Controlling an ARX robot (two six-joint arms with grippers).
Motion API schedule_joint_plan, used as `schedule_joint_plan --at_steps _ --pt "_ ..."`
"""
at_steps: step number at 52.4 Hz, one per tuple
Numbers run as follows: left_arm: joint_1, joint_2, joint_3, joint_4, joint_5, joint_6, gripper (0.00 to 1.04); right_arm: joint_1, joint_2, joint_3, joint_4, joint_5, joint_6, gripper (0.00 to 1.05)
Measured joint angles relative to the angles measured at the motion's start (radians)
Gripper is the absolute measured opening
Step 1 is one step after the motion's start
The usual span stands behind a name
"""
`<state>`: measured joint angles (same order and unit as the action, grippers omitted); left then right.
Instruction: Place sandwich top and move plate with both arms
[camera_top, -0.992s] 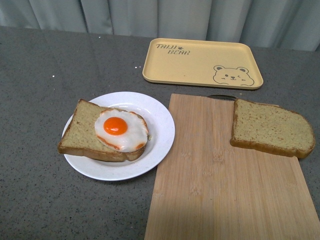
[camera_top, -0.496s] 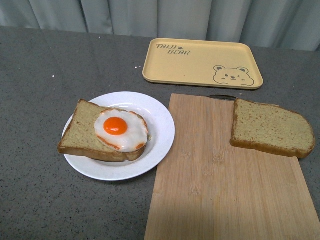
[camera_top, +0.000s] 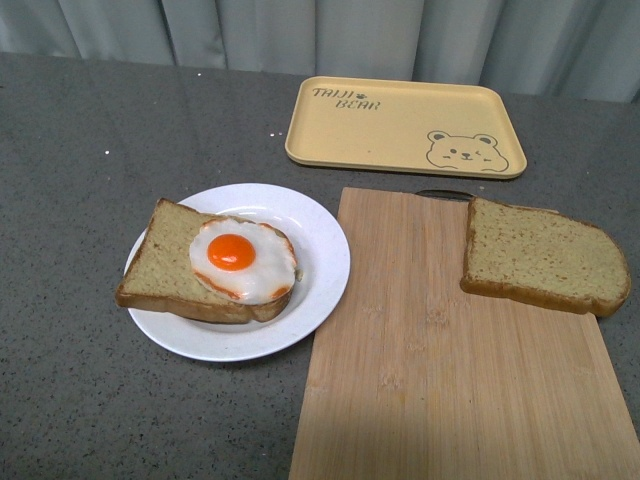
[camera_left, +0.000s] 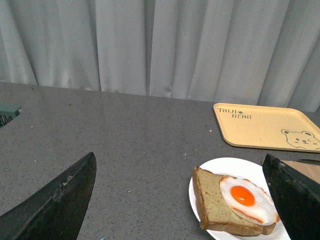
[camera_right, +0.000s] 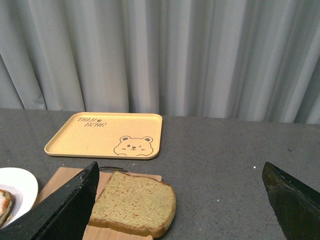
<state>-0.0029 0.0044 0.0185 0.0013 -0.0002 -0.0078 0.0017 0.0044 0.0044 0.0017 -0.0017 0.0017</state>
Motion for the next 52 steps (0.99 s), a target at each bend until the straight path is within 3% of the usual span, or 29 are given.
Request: schedule_joint_plan --at_steps 21,23,28,32,38,41,52 --pt "0.0 0.0 0.0 0.0 0.0 0.0 0.98 0.0 0.0 0.0 0.0 0.0 0.0 0.95" --pt "0.0 0.0 0.0 0.0 0.0 0.0 0.98 0.033 0.021 0.0 0.029 0.118 -0.045 0.95" --pt "0.0 0.0 0.0 0.0 -0.002 0.0 0.98 0.143 0.158 0.013 0.106 0.525 -0.183 0.95" --pt "0.0 0.0 0.0 0.0 0.0 0.0 0.98 0.12 0.261 0.013 0.161 0.61 -0.237 0.95" --pt "0.0 0.0 0.0 0.0 0.0 0.0 0.98 -0.004 0.565 0.056 0.339 0.461 -0.238 0.95" --pt "0.0 0.0 0.0 -0.001 0.0 0.0 0.98 -0.054 0.763 0.119 0.42 0.34 -0.202 0.95" --pt "0.0 0.0 0.0 -0.001 0.0 0.0 0.98 -0.151 1.205 0.313 0.401 0.097 -0.098 0.95"
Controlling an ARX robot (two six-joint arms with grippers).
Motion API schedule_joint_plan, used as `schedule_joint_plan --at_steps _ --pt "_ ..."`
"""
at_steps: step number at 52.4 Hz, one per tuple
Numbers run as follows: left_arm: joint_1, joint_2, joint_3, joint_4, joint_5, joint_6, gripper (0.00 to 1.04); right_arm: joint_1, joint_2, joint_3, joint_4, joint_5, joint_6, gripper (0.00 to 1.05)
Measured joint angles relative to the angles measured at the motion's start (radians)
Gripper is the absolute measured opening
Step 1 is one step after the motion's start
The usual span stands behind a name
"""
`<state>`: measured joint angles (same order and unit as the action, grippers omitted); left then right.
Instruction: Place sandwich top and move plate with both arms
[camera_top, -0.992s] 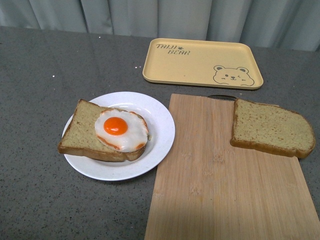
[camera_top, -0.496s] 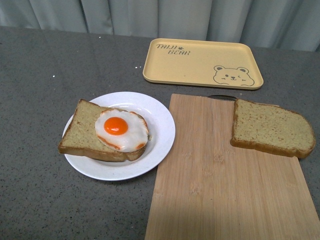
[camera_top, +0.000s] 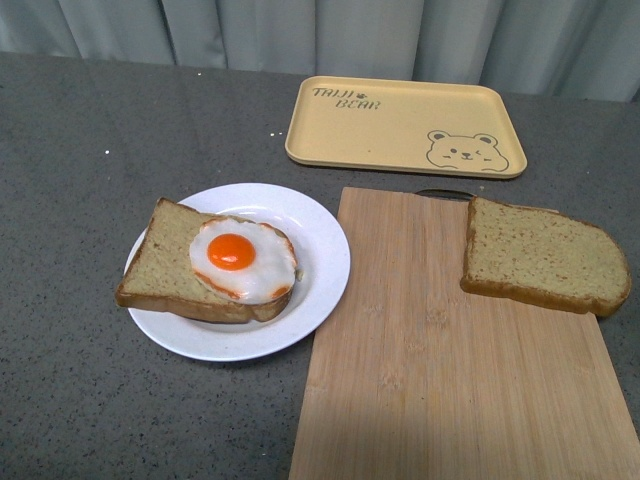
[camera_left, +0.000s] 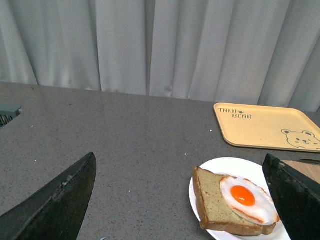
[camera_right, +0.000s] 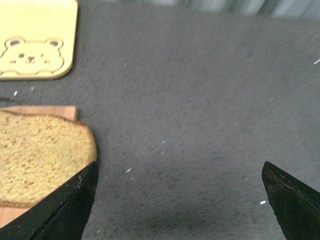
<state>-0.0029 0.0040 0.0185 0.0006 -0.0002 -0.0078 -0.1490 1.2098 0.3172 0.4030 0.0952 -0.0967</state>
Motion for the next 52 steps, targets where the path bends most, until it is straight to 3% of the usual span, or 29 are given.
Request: schedule_joint_plan --at_steps 15,38,52 --pt "0.0 0.0 0.0 0.0 0.0 0.0 0.98 -0.014 0.476 0.297 -0.18 -0.325 0.151 0.95" --pt "0.0 0.0 0.0 0.0 0.0 0.0 0.98 0.032 0.781 0.529 -0.233 -0.483 0.333 0.95" --pt "0.0 0.0 0.0 0.0 0.0 0.0 0.98 0.058 0.844 0.579 -0.276 -0.461 0.4 0.47"
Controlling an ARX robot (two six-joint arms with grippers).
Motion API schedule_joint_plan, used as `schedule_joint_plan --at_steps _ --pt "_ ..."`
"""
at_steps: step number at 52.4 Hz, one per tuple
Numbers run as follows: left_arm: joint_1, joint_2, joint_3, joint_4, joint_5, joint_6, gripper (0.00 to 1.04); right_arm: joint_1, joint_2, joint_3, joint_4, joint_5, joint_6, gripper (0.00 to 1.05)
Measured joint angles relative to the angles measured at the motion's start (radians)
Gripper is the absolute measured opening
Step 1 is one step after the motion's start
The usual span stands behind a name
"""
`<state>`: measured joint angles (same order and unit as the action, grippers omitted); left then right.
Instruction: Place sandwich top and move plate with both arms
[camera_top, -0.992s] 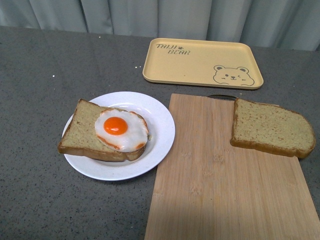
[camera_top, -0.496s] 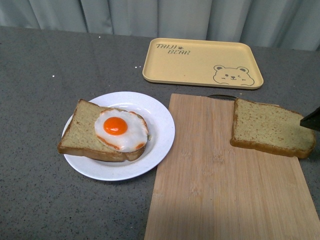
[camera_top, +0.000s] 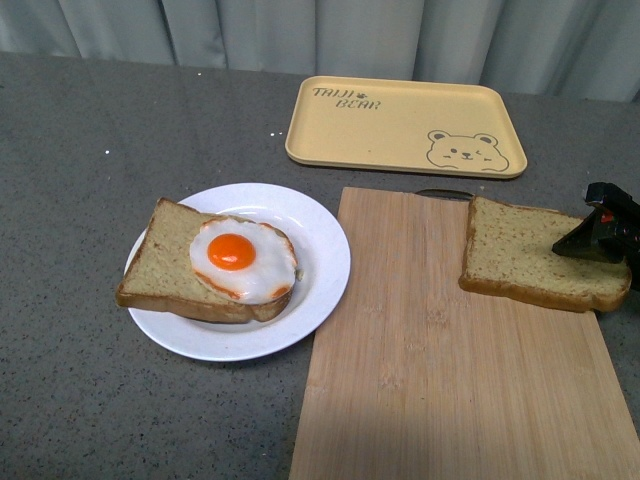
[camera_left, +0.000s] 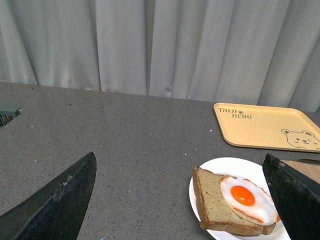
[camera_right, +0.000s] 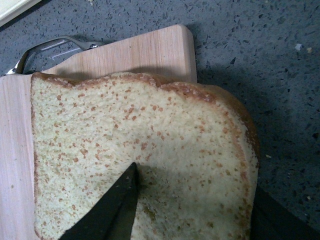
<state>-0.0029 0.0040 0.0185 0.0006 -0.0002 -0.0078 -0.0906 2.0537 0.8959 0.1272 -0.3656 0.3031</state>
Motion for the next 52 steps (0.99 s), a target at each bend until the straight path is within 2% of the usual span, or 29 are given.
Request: schedule_joint_plan --at_steps 6,13,16,23,31,37,41,52 --pt "0.0 0.0 0.0 0.0 0.0 0.0 0.98 0.003 -0.005 0.0 0.003 -0.001 0.008 0.32" --pt "0.0 0.0 0.0 0.0 0.0 0.0 0.98 0.016 -0.048 -0.015 0.0 0.012 0.017 0.09" --pt "0.0 0.0 0.0 0.0 0.0 0.0 0.98 0.03 -0.072 -0.03 0.013 0.006 0.034 0.04" --pt "0.0 0.0 0.0 0.0 0.0 0.0 0.98 0.08 -0.145 -0.07 0.1 -0.053 0.126 0.03" --pt "0.0 0.0 0.0 0.0 0.0 0.0 0.98 0.244 -0.191 -0.106 0.362 -0.183 0.36 0.03" --pt "0.0 0.0 0.0 0.0 0.0 0.0 0.98 0.37 -0.117 -0.076 0.495 -0.206 0.505 0.03" --pt "0.0 0.0 0.0 0.0 0.0 0.0 0.98 0.431 -0.051 -0.037 0.54 -0.199 0.582 0.03" --pt "0.0 0.0 0.0 0.0 0.0 0.0 0.98 0.539 0.058 0.056 0.532 -0.179 0.663 0.03"
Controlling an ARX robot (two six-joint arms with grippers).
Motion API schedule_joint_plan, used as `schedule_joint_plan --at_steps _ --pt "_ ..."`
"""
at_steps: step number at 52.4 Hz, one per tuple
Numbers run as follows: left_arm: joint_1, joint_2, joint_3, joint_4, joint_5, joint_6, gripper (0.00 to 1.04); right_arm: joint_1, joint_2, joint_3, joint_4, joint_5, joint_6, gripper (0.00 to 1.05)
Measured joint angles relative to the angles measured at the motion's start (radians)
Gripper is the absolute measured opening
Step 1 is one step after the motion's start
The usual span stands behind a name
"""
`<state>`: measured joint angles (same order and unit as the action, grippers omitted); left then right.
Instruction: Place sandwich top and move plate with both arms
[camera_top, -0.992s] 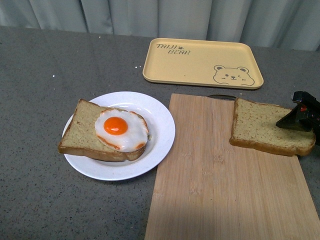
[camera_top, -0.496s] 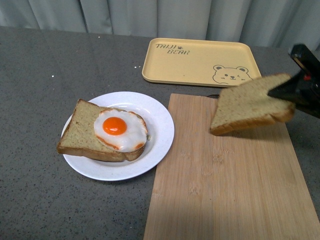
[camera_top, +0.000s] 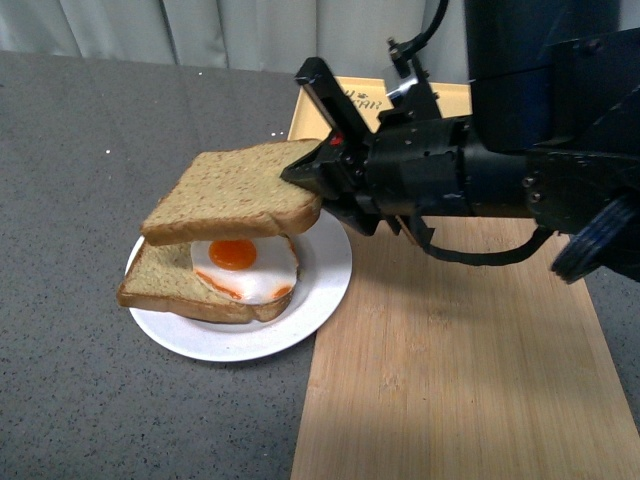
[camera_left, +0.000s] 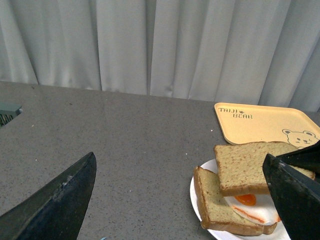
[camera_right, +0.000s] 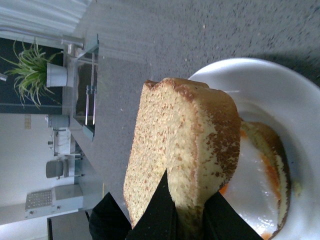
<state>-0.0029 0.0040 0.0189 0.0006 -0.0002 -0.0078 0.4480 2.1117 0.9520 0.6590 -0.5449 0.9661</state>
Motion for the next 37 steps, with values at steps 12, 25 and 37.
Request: schedule_joint_plan --at_steps 12,25,37 --pt "0.0 0.0 0.0 0.0 0.0 0.0 0.98 0.029 0.026 0.013 -0.06 0.034 -0.014 0.03" --pt "0.0 0.0 0.0 0.0 0.0 0.0 0.98 0.022 -0.03 -0.029 -0.128 0.154 -0.151 0.39" --pt "0.0 0.0 0.0 0.0 0.0 0.0 0.98 0.024 -0.14 -0.138 0.082 0.544 -0.447 0.64"
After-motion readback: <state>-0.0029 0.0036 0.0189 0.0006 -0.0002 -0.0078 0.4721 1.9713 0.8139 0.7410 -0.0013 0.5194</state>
